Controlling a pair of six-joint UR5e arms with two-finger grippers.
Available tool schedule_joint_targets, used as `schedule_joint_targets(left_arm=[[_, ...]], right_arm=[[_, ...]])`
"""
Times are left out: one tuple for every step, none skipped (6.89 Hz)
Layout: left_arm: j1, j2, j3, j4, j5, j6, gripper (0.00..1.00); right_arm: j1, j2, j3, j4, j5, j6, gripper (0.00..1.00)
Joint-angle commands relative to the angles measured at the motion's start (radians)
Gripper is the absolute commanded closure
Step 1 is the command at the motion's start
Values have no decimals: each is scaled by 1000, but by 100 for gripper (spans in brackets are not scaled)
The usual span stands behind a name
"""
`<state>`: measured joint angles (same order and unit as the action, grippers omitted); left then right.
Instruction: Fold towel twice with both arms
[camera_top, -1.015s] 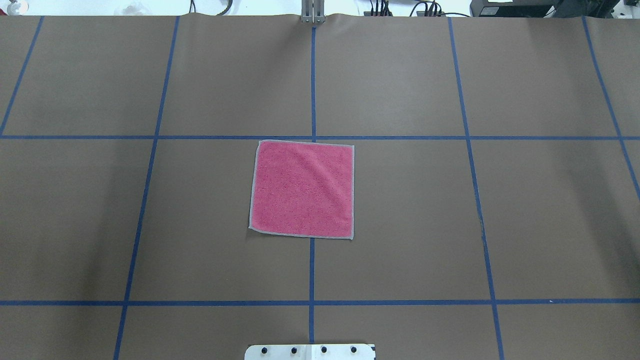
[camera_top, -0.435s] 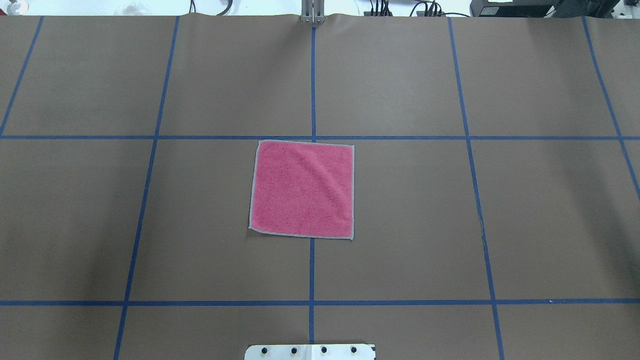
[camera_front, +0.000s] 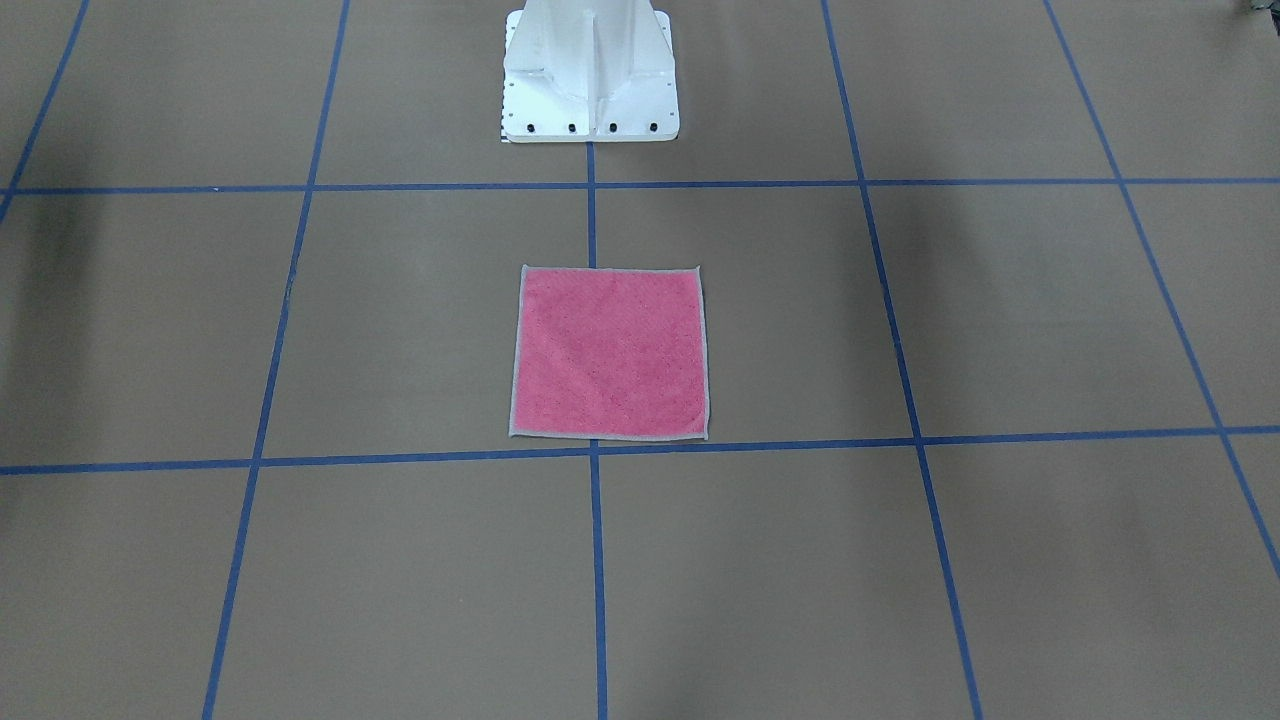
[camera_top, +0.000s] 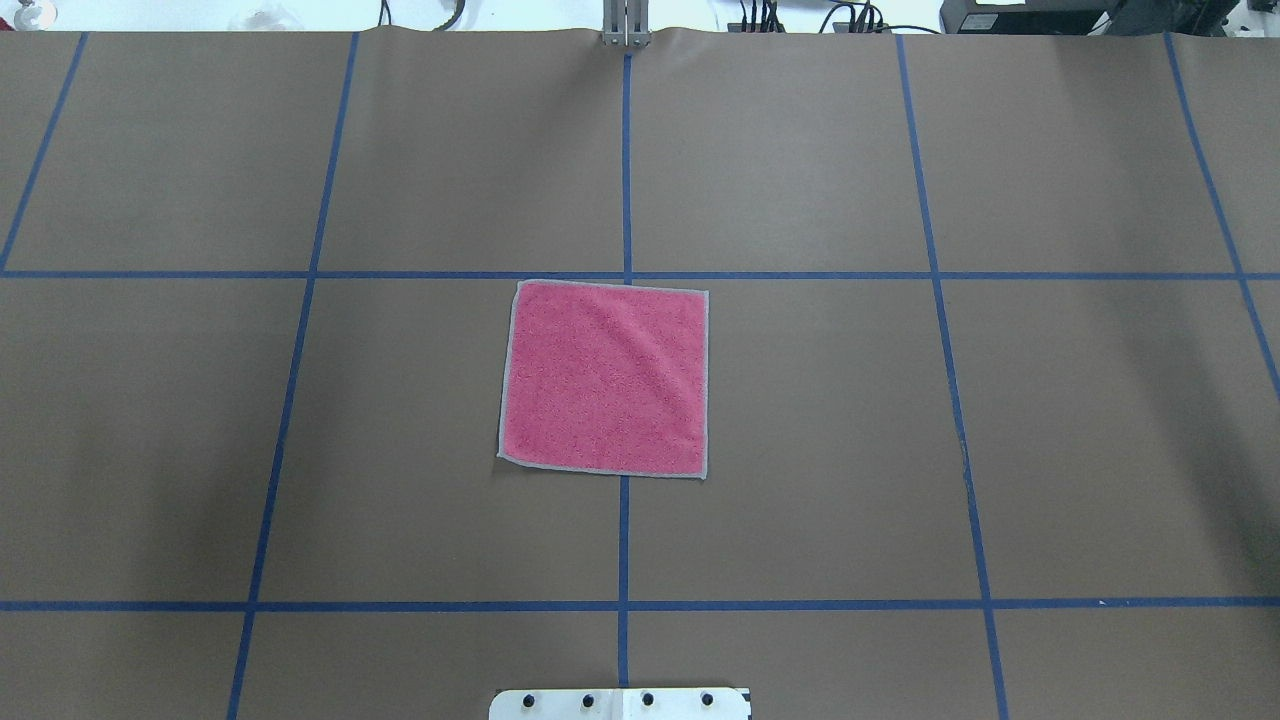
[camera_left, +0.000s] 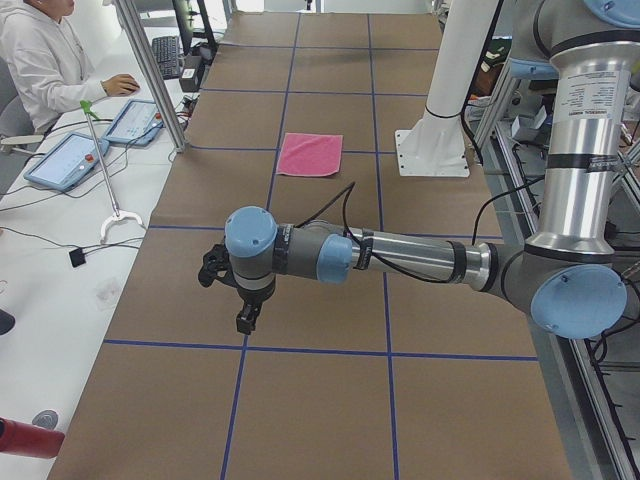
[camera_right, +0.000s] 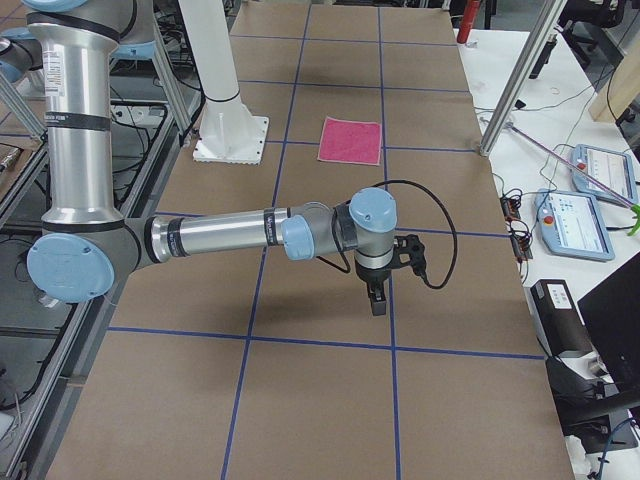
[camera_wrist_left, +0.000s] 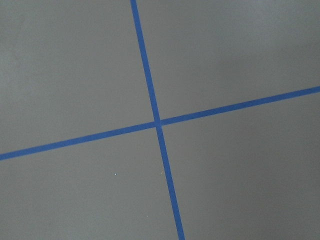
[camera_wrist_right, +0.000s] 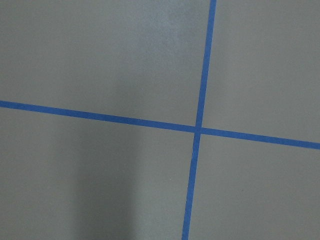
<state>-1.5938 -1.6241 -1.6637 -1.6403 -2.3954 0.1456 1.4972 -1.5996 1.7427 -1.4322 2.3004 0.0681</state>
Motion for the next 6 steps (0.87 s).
schedule_joint_targets(left_arm=[[0, -43, -5, -53, -10, -1, 0], [2, -51, -7, -82, -10, 6, 0], [6, -45, -5, -239, -10, 0, 0], [78, -40, -2, -298, 1, -3, 0], [153, -52, -4, -299, -1, -58, 0], [214, -69, -34, -314, 1, -222, 0]], right_arm=[[0, -3, 3, 82, 2, -8, 0], [0, 1, 8, 122, 1, 5, 0], [-6, 9, 6, 136, 4, 19, 0], [-21, 16, 15, 136, 14, 53, 0], [-55, 27, 43, 139, 22, 159, 0], [-107, 30, 87, 139, 20, 277, 0]])
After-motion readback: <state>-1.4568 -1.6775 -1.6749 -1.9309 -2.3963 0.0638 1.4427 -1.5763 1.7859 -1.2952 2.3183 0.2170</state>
